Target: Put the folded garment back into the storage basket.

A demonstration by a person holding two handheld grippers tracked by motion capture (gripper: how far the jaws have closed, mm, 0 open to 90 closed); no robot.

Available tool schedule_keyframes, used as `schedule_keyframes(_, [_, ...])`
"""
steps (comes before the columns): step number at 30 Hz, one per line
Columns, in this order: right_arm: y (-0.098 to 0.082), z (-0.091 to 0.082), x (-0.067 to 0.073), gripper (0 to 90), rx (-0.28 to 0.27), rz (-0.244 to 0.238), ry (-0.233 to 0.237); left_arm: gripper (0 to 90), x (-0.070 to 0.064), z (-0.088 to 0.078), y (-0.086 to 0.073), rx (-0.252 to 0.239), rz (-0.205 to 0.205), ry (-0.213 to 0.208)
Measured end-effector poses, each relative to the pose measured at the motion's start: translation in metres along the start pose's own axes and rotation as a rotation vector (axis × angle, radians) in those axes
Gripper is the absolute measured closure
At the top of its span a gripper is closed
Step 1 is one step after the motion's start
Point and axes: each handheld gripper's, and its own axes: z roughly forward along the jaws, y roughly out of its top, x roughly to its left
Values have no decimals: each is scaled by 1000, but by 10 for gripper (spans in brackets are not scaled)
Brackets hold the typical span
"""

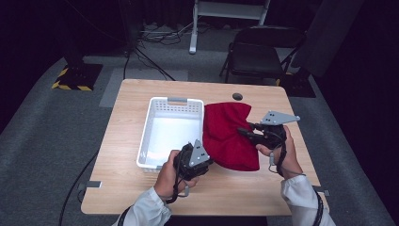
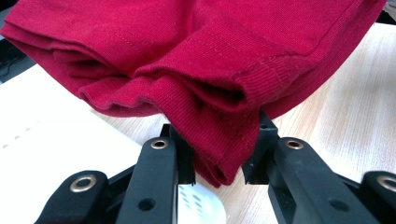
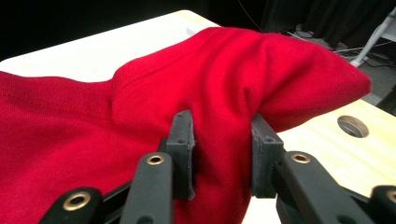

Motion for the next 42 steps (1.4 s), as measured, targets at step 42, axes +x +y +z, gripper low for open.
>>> schedule_keyframes(42, [36, 75, 37, 674, 12, -47, 114, 701, 31, -47, -48, 6, -118, 123])
